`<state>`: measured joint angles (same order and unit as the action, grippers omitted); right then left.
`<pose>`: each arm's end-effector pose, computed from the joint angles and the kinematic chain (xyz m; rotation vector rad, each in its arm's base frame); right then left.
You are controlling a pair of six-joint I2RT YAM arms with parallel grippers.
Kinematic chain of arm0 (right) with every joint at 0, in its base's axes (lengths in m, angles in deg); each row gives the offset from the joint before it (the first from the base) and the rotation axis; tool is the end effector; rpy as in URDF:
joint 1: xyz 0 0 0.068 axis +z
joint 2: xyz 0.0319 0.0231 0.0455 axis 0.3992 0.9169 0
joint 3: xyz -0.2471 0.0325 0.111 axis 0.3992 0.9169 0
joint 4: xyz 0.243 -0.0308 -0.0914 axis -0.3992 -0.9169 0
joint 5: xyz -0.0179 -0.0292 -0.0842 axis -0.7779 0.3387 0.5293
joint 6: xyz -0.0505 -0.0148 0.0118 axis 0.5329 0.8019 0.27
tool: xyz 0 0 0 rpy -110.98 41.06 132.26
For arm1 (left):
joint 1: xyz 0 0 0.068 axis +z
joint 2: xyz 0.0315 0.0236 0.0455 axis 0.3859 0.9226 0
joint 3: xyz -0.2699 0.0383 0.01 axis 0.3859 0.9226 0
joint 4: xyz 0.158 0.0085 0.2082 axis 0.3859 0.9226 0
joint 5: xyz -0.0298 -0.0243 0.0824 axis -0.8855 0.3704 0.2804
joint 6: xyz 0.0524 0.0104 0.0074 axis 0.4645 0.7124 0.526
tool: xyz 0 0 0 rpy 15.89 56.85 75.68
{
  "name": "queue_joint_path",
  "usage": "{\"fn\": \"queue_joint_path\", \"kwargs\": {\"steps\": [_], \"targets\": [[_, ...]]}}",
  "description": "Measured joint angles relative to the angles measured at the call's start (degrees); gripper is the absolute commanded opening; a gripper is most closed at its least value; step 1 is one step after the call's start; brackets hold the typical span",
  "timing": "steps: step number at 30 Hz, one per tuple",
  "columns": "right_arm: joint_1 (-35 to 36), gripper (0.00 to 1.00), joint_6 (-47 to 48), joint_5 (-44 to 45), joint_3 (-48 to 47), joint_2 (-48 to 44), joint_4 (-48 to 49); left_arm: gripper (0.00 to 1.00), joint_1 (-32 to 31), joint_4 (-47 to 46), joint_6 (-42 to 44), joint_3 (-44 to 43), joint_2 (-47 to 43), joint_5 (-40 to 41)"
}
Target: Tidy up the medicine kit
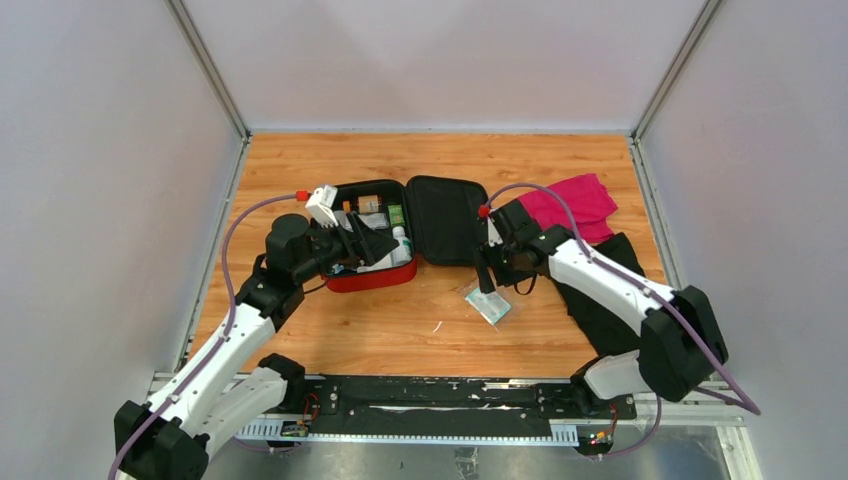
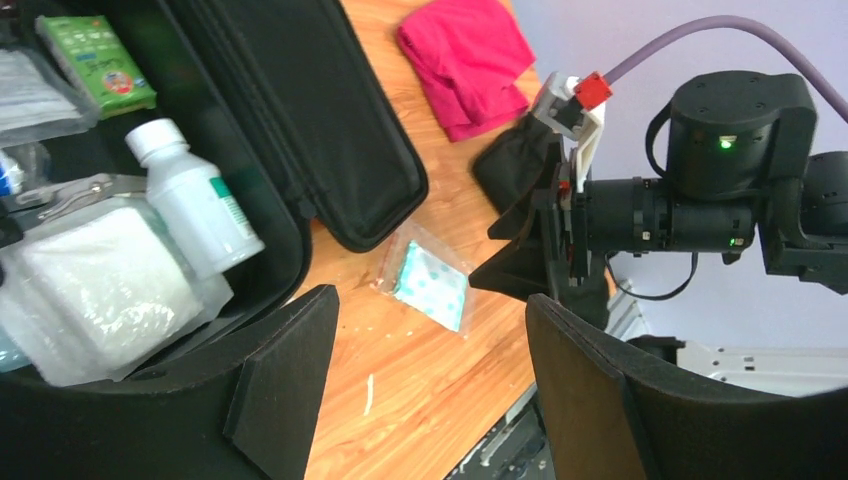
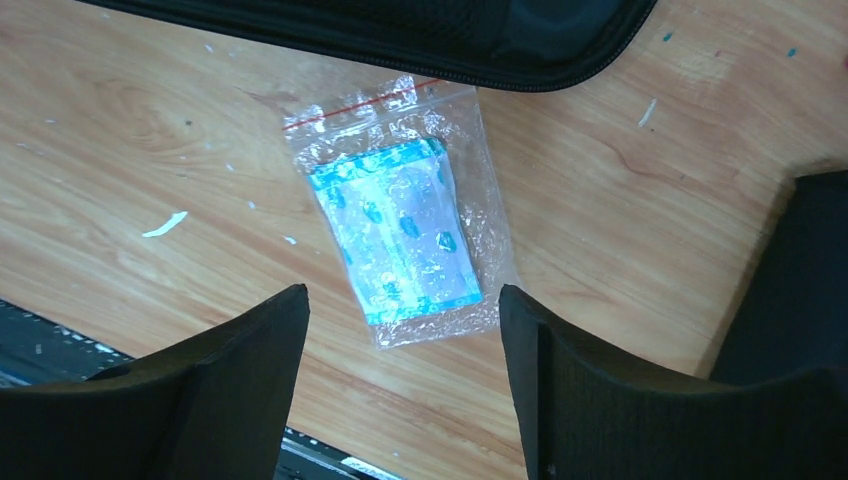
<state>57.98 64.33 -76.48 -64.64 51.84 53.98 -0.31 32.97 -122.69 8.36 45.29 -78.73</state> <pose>0.2220 0.1560 0.2436 -0.5374 2.5283 0.4243 0.1770 -0.0897 0.2927 -0.0205 1.9325 -1.1283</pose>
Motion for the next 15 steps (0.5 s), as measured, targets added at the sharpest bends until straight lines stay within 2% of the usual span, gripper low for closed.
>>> {"fn": "queue_joint_path", "kwargs": {"steps": [7,15], "targets": [[0.0,0.61,2.49,-1.11,0.09,10.25,0.76,0.74,0.0,5.33,2.03,-1.2,0.22,1.75],[0.0,0.57,3.08,-0.46,1.9,12.76,3.63,0.75,0.0,6.91,2.43,-1.2,0.04,1.99]]}}
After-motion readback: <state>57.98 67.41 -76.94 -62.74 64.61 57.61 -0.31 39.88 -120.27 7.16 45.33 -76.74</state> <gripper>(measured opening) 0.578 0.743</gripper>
